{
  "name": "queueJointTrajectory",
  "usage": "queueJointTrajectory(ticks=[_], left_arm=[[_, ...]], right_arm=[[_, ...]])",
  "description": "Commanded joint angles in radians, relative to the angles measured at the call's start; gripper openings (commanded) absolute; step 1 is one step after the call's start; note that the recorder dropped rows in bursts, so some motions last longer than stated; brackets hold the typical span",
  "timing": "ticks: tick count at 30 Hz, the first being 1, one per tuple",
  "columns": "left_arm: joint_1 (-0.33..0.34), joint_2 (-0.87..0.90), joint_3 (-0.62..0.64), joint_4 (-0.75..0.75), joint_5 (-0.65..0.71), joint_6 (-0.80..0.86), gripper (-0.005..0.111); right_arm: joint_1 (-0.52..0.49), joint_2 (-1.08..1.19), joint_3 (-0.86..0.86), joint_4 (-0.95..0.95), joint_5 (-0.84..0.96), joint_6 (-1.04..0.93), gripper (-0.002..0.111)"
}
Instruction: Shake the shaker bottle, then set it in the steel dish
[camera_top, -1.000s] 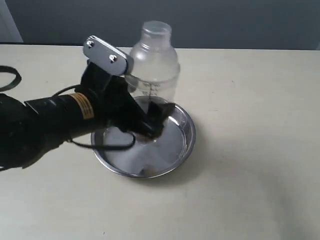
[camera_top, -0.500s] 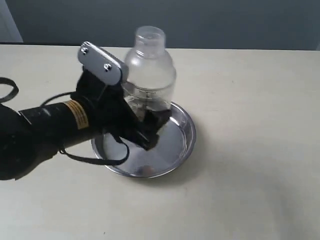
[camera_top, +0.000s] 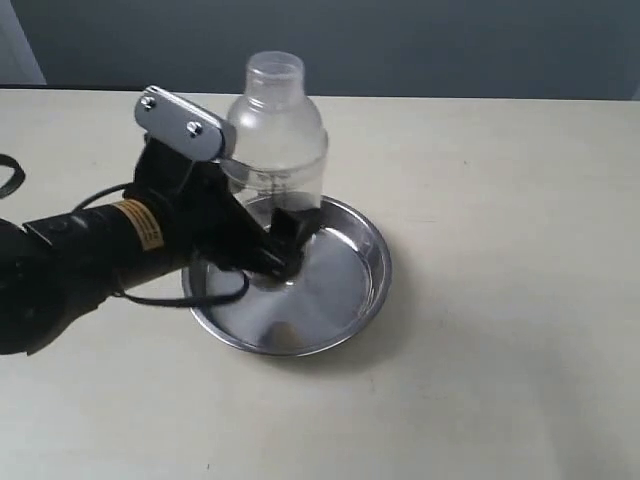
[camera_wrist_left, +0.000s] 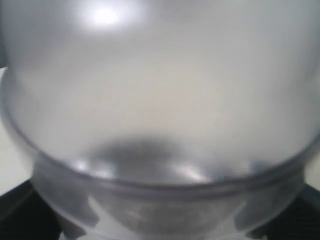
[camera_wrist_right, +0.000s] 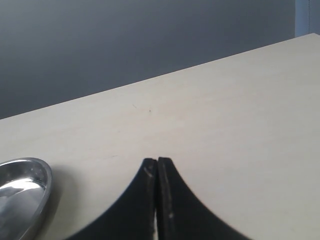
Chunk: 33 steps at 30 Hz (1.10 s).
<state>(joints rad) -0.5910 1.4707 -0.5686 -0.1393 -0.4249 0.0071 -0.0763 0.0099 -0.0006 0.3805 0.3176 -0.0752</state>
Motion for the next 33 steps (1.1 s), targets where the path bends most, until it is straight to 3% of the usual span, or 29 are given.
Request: queueJointTrajectory(ticks=[1,3,5,10,14,17,21,27,33], left_arm=[[0.020,-0.013,-0.021,0.073,-0.037,-0.024,0.000],[0.020,-0.071,-0.051,0.177,-0.019,-0.095,0.000],[0.020,-0.100,-0.057,0.158,-0.020,-0.117,0.000],[0.020,0.041,0.004,0.151,0.009,-0.191,0.000],[0.020,-0.089,-0.073,0.269,0.006,-0.226,0.000],[0.020,-0.113,-0.084,0.240,0.028,-0.209,0.000],[0.020,0.061,-0.019,0.187,0.022,-0.216,0.000],[-0.011,-0.122,-0.076,0.266,-0.018,-0.233,0.000],[-0.010,-0.010,-0.072,0.245,-0.001,-0.235,0.000]], right_arm=[[-0.003,-0.005,0.001,-0.001,-0.011,-0.002,-0.001],[-0.003,-0.005,0.001,-0.001,-0.011,-0.002,-0.001],[-0.003,-0.005,0.001,-0.001,-0.011,-0.002,-0.001],[-0.003,-0.005,0.001,-0.001,-0.011,-0.002,-0.001],[-0.003,-0.005,0.001,-0.001,-0.011,-0.002,-0.001],[-0.003,-0.005,0.001,-0.001,-0.011,-0.002,-0.001],[-0.003,-0.005,0.001,-0.001,-0.011,-0.002,-0.001],[-0.003,-0.005,0.001,-0.001,-0.011,-0.002,-0.001],[-0.003,-0.005,0.001,-0.001,-0.011,-0.002,-0.001]])
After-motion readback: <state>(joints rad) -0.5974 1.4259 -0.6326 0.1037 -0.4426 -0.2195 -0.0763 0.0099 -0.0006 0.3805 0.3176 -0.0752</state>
